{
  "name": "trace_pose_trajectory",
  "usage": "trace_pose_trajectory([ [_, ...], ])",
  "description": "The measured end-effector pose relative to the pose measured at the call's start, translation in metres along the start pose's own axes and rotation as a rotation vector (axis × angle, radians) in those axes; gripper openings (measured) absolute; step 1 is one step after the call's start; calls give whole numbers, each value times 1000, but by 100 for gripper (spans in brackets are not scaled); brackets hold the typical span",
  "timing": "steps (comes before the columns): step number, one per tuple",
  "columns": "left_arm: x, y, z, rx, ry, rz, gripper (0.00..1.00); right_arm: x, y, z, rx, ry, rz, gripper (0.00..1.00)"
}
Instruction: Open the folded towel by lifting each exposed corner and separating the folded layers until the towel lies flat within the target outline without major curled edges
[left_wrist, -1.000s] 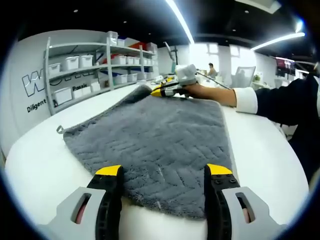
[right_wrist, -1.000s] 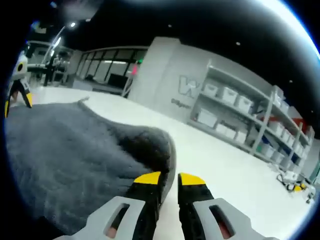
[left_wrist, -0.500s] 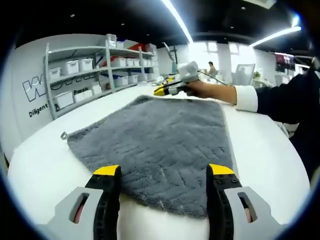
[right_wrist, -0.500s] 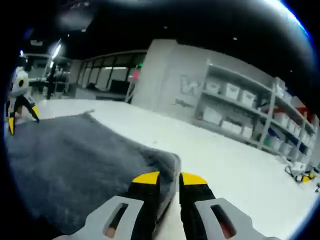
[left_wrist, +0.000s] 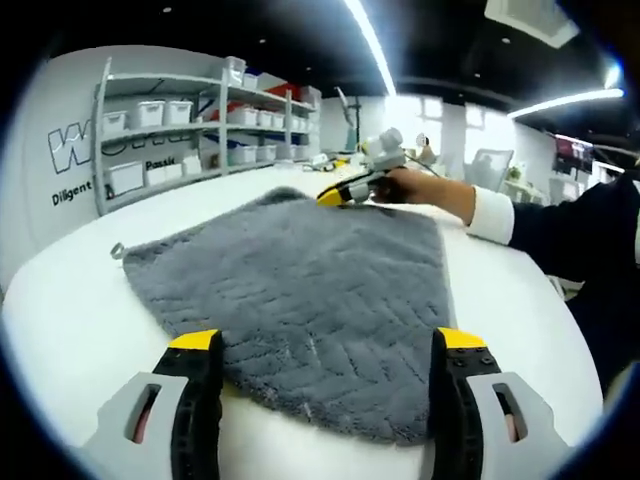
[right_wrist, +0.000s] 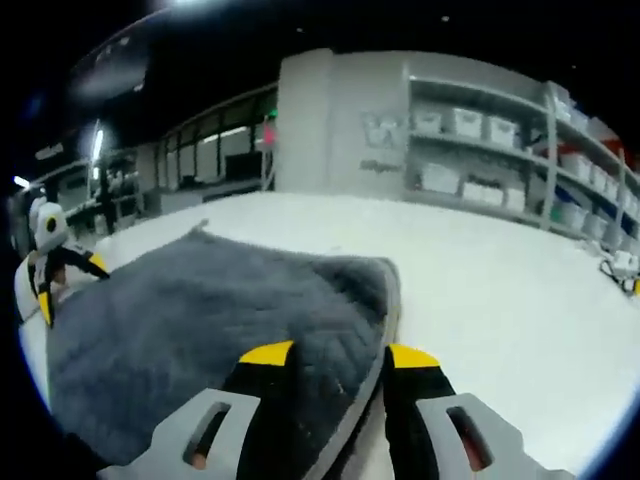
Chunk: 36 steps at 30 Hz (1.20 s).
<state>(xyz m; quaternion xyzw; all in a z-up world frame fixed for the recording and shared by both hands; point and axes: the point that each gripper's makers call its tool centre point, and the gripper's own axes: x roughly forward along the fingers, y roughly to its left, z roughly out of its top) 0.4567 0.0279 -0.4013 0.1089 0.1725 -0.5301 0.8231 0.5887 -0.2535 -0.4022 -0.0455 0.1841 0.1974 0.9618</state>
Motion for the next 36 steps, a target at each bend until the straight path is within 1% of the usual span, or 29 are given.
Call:
trace_pose_trajectory([
  [4,1,4,-1,6,7,4,83,3,2,-1,-22,12,5,30],
  [6,3,4,-5,31,25,12,81,4,4,-3,-29,22,5,29],
  [11,3,3,-6,19,25,12,80,5,0,-5,-7,28,-1,28],
  [13,4,4,-6,19,22,15,80,6,-1,-5,-13,28,-1,27],
  [20,6,-1,-6,19,20,8,76,3,-3,-6,-33,45,-3,26],
  [26,11,-9,-4,17,6,-9,75,-8,-4,-12,-20,79,-5,26],
  [30,14,-14,-1,19,-6,-20,73,-16,-8,-16,-32,103,-4,26],
  [32,17,-18,0,22,-8,-27,72,-23,-7,-19,-29,113,0,26],
  [34,19,-22,2,24,-7,-32,71,-28,-10,-22,-27,112,11,26],
  [36,22,-29,3,28,-6,-39,69,-31,-14,-24,-18,108,20,26],
])
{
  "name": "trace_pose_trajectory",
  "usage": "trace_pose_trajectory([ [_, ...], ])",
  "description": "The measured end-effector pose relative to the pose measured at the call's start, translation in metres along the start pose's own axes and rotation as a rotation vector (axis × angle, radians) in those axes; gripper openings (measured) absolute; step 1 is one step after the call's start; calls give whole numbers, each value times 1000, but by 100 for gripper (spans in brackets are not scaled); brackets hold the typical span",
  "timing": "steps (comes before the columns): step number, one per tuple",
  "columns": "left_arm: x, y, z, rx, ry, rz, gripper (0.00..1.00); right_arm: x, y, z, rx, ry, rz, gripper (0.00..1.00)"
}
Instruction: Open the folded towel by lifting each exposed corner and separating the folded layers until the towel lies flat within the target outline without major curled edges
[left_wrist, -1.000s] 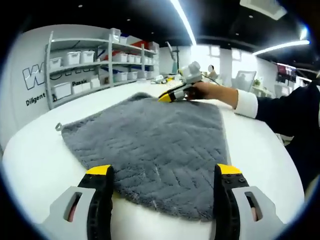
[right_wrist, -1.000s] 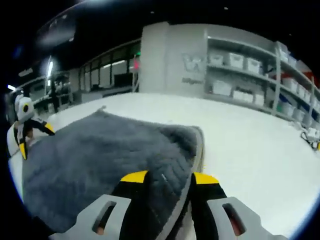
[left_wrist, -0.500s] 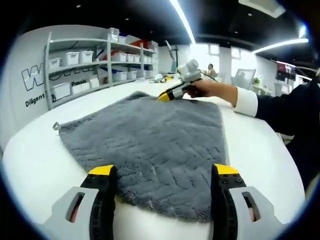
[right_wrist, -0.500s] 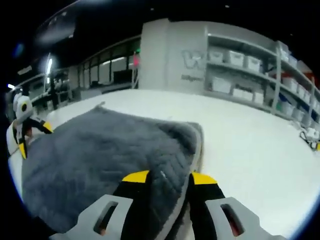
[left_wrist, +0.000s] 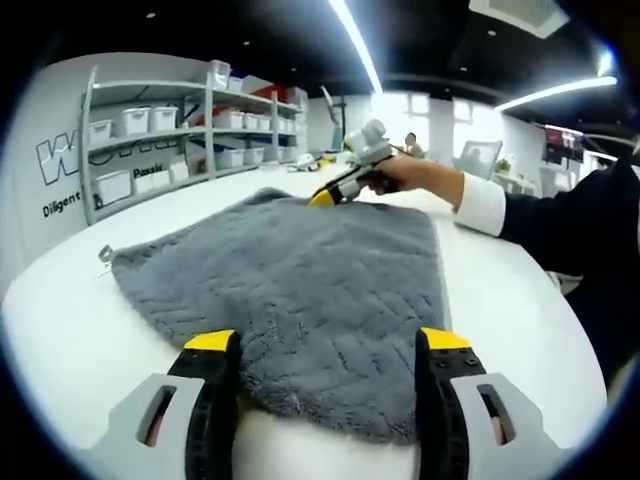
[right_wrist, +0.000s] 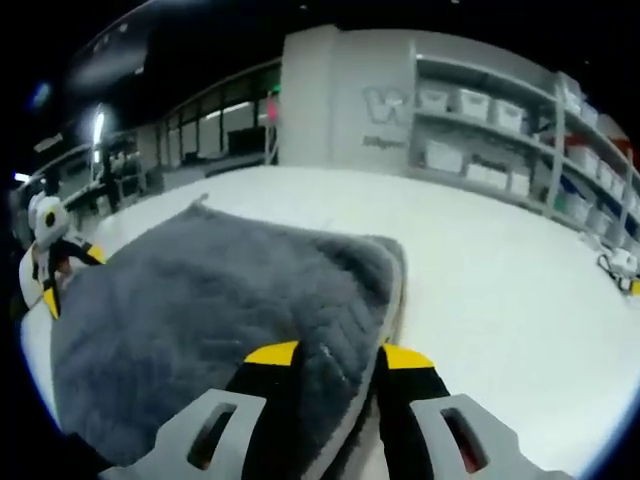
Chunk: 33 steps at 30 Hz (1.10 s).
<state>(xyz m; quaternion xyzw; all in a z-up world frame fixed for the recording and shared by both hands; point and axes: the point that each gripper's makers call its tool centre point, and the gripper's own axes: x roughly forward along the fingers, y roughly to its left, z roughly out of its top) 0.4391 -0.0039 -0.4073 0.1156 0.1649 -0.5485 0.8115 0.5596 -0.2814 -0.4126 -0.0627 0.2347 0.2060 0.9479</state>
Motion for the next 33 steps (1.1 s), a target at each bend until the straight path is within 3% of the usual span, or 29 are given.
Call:
trace_pose_trajectory([
  [9,14,-20,5,9,1,-15,67,-17,-16,-10,17,0,13,28],
  [20,17,-26,6,12,-3,-15,67,-16,-41,-9,21,17,9,28],
  [24,19,-27,8,13,-5,-14,66,-16,-44,-10,23,7,16,28],
  [25,19,-27,8,14,-6,-15,66,-21,-34,-12,21,4,17,28],
  [33,22,-31,9,17,-12,-20,66,-30,-24,-17,21,8,19,29],
])
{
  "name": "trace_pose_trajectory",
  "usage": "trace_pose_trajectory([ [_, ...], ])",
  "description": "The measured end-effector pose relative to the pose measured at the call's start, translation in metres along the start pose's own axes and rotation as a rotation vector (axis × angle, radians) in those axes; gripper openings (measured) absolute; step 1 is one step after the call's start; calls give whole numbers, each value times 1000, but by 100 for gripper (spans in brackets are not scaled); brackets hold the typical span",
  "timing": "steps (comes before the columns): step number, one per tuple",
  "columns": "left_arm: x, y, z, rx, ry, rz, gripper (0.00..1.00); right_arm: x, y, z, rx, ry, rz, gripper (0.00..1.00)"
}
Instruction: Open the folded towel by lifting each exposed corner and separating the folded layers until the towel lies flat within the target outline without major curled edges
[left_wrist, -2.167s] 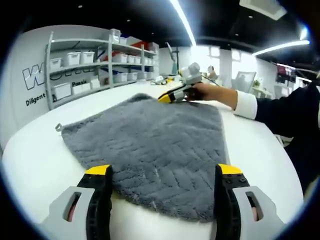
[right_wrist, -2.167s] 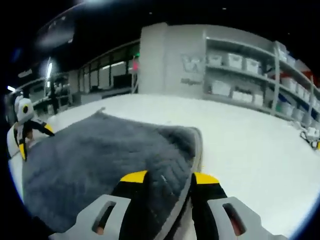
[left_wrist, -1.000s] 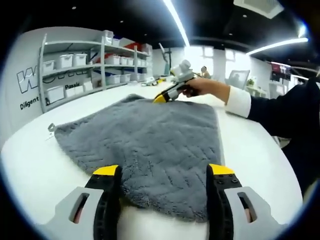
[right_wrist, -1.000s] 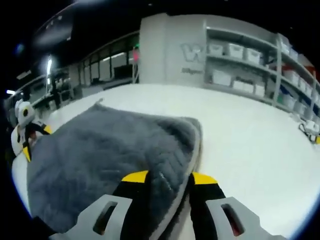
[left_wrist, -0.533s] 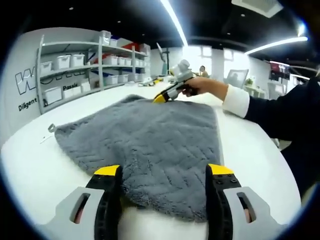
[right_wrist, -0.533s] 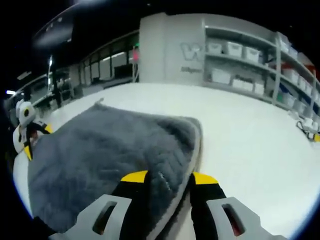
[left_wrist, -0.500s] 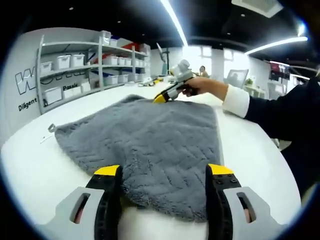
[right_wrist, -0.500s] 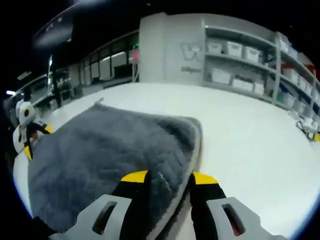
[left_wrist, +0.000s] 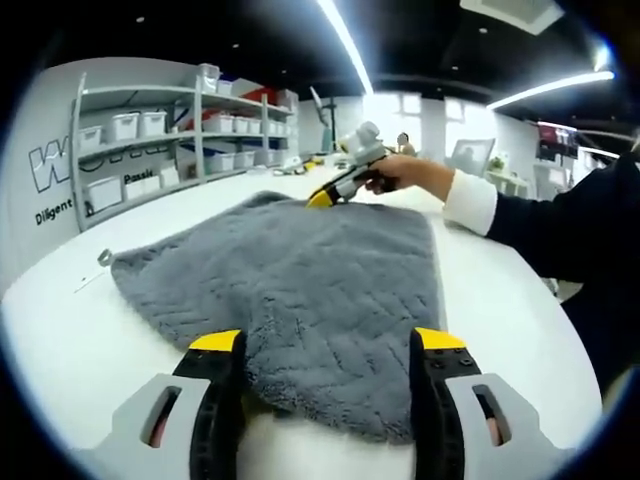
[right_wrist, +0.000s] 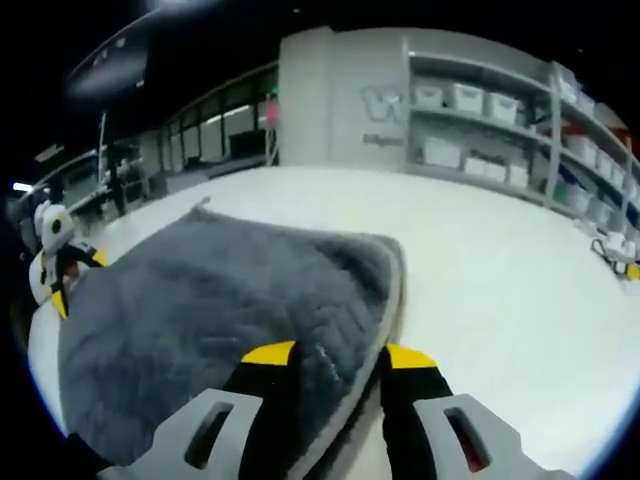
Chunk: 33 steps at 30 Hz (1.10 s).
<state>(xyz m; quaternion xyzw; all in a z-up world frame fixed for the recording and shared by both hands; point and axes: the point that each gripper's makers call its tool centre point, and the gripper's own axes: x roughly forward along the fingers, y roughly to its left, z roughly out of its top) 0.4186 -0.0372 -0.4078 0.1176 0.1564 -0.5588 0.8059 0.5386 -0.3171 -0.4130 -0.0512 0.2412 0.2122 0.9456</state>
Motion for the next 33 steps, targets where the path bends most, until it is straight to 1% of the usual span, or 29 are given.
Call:
trace_pose_trajectory([
  [4,1,-2,0,2,-2,-2,65,0,-2,-1,-4,6,-6,31],
  [7,2,-5,1,3,-3,-1,65,-1,-12,-1,-23,5,-35,40],
  [8,2,-4,1,2,-2,2,65,0,-15,-1,-23,4,-36,39],
  [10,1,-4,1,4,-1,4,65,-1,-14,1,-39,-7,-25,34],
  [11,2,-4,1,4,-1,5,65,-3,-15,5,-68,-22,-27,31],
  [12,2,-4,1,3,-1,7,65,-4,-16,6,-79,-27,-35,27],
  [13,3,-5,1,1,-1,9,66,-7,-21,8,-91,-25,-65,21],
  [16,4,-7,2,0,-5,15,66,-12,-22,11,-96,-38,-68,16],
  [17,4,-6,2,-1,-6,18,66,-13,-19,13,-83,-54,-48,13],
  [18,4,-6,2,-2,-7,20,66,-15,-18,14,-72,-59,-44,10],
  [19,4,-5,2,-1,-6,21,66,-15,-18,14,-67,-60,-43,10],
  [20,4,-4,2,0,-6,23,67,-13,-24,12,-51,-51,-46,10],
  [23,4,-3,3,4,-8,22,67,-14,-27,9,-45,-40,-50,10],
  [25,4,-4,4,4,-13,19,68,-13,-29,7,1,-35,-34,9],
  [26,4,-5,4,4,-15,17,69,-13,-31,7,2,-33,-34,9],
  [28,4,-5,5,4,-19,17,70,-15,-29,6,-3,-34,-33,8],
  [30,4,-6,6,-1,-24,12,72,-17,-30,7,28,-36,-20,7],
  [32,4,-7,6,-5,-25,11,73,-18,-25,6,39,-37,-9,8],
  [33,4,-7,6,-5,-26,9,73,-17,-20,3,35,-27,-3,8],
])
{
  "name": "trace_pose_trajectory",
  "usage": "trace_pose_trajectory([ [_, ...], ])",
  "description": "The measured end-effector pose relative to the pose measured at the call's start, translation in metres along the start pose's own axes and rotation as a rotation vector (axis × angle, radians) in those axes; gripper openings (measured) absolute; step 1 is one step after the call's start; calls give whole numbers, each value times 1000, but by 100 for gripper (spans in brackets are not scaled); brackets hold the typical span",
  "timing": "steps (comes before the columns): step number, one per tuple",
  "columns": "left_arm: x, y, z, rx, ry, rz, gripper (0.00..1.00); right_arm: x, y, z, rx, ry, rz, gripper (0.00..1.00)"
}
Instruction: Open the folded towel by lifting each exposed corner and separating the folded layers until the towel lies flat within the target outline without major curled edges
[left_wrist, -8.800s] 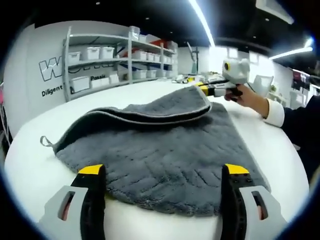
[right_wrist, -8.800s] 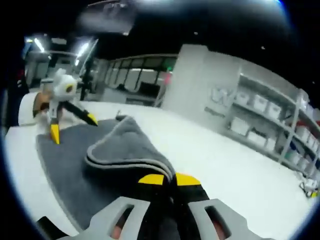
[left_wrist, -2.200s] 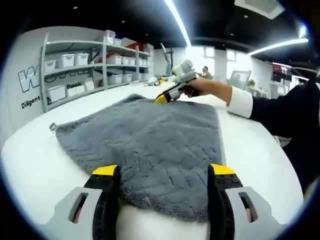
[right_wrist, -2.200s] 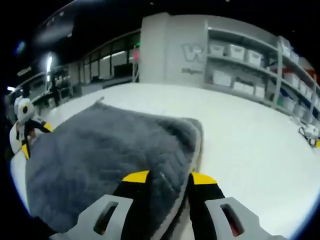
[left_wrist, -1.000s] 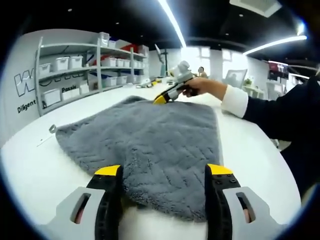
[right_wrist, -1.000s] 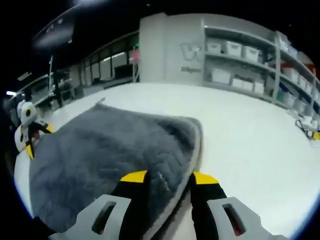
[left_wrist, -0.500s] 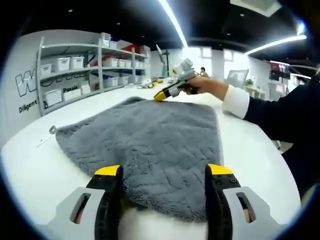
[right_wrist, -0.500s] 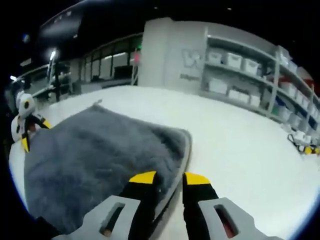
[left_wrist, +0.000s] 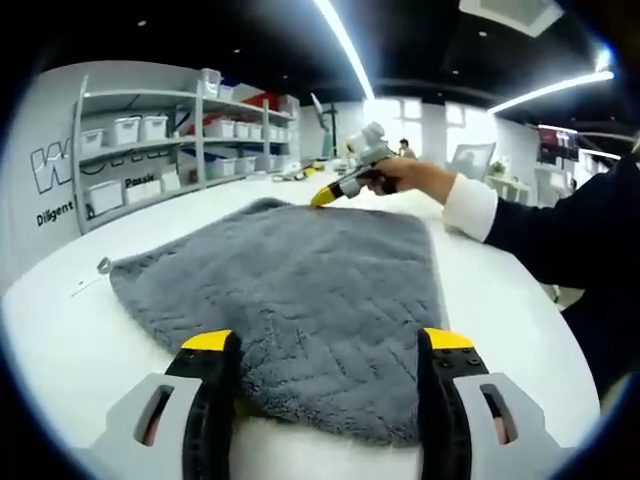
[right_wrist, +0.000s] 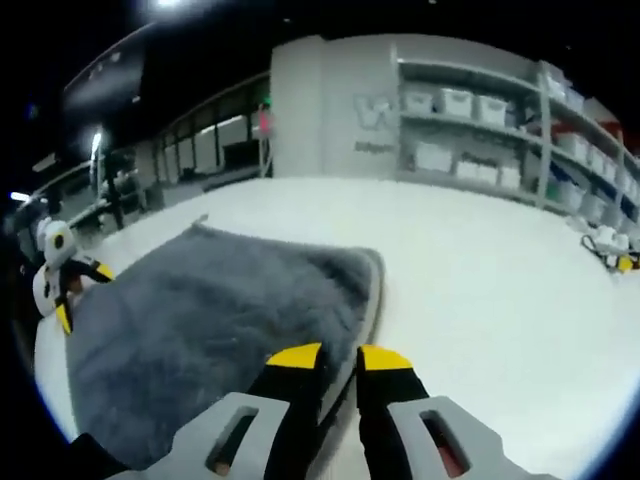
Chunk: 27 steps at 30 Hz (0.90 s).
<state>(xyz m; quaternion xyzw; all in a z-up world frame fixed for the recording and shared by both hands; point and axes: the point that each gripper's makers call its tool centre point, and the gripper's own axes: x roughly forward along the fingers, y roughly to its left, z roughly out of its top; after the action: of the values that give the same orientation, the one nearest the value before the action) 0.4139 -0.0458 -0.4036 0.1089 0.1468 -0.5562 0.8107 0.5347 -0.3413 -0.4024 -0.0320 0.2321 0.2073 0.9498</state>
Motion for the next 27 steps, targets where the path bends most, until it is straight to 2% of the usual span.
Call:
trace_pose_trajectory([
  [4,2,0,0,-4,0,-1,75,7,3,-9,-10,35,7,8],
  [11,5,-2,0,1,-2,4,77,5,4,-6,20,23,16,6],
  [12,4,-1,0,-1,-2,5,77,3,8,-5,19,16,21,1],
  [15,4,-2,0,0,-1,8,77,-1,18,0,18,-5,34,0],
  [17,4,-1,0,0,1,9,77,-3,31,-3,6,4,29,0],
  [19,5,0,0,2,2,10,77,-5,32,-2,4,-1,29,0],
  [21,5,0,0,6,4,12,77,-5,22,6,19,-20,34,0],
  [24,4,-1,1,22,1,13,77,-11,45,21,23,-96,66,0],
  [27,4,-1,2,18,-4,10,77,-17,67,25,20,-115,77,0],
])
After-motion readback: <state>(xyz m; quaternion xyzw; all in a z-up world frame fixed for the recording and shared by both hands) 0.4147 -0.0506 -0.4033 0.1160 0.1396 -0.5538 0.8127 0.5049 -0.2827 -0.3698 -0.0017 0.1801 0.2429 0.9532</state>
